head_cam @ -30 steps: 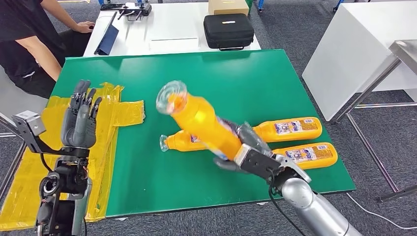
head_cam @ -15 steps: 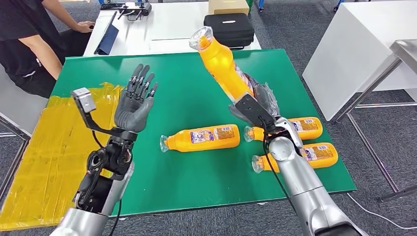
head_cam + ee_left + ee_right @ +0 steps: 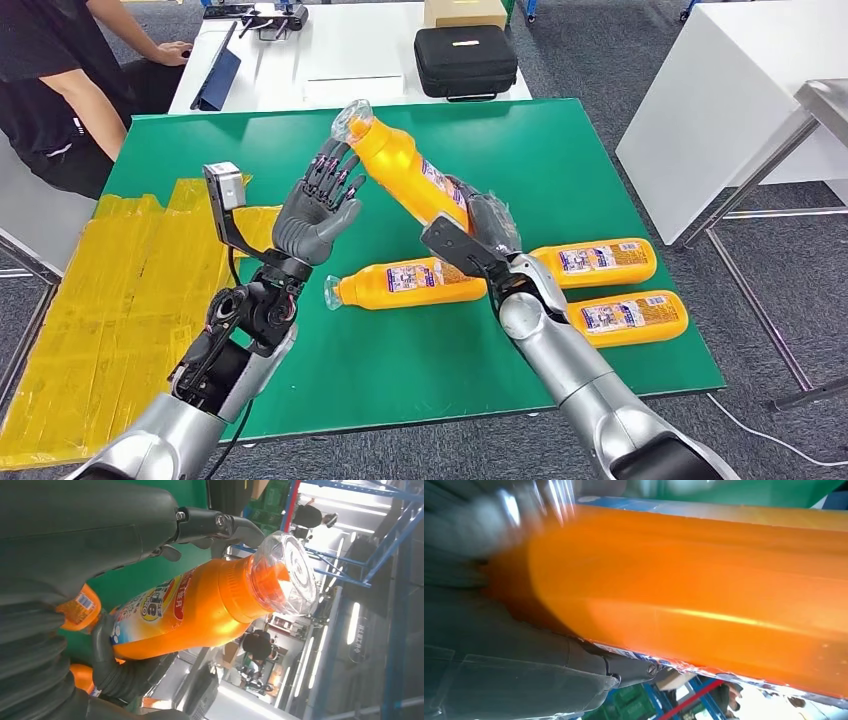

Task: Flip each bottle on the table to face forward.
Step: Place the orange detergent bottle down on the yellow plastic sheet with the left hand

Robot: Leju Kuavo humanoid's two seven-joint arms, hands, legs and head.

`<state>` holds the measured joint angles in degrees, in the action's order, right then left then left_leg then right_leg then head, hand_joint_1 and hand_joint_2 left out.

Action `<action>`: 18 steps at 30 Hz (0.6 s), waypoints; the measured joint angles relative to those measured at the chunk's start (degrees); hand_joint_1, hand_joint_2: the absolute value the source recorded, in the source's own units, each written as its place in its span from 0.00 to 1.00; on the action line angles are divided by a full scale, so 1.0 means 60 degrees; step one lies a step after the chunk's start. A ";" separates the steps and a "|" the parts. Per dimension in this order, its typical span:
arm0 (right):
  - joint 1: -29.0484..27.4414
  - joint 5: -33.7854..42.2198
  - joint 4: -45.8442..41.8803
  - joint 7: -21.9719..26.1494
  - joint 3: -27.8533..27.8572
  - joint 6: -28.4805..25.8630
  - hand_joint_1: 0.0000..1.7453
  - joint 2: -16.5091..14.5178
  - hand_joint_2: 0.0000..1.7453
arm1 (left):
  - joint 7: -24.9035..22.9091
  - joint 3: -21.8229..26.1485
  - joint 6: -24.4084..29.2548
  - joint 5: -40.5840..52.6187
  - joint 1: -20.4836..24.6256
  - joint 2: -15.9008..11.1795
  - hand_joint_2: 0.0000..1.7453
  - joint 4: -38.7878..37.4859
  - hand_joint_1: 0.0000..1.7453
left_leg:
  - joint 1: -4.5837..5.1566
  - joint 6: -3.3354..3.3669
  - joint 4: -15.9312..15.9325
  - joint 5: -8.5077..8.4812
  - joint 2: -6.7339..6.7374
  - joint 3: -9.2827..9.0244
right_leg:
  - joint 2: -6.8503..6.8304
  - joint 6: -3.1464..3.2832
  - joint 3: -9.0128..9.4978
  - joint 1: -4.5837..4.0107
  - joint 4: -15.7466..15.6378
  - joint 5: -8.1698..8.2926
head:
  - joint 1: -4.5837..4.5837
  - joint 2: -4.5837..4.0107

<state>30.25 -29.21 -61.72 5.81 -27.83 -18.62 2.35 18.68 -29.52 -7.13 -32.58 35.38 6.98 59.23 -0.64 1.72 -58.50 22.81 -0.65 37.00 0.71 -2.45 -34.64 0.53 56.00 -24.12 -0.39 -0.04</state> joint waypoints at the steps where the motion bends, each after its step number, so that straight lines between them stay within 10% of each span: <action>1: 0.0003 -0.0044 0.0016 -0.0026 -0.0104 -0.0033 1.00 -0.0032 1.00 | 0.0003 -0.0011 0.0024 -0.0044 0.0000 -0.0038 1.00 -0.0007 0.00 | 0.0000 0.0000 0.0001 0.0000 0.0002 0.0003 | 0.0001 0.0000 0.0000 0.0000 0.0003 0.0000 | 0.0002 0.0000; 18: 0.1248 0.0754 0.0927 -0.2509 -0.3795 0.0336 1.00 -0.2922 1.00 | -0.0333 0.1815 0.0689 -0.0047 -0.0377 -0.2023 1.00 0.1114 0.00 | -0.0010 -0.0056 0.0014 -0.0026 0.0014 0.0026 | 0.0009 0.0052 -0.0072 -0.0013 0.0081 -0.0018 | 0.0004 0.0000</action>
<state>37.74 -24.69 -56.16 -9.24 -50.60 -16.60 -15.18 16.68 -18.63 -2.99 -32.86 33.12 -5.16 65.91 -0.70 1.39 -58.42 22.65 -0.57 37.15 0.77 -2.13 -35.07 0.45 56.49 -24.22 -0.37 -0.04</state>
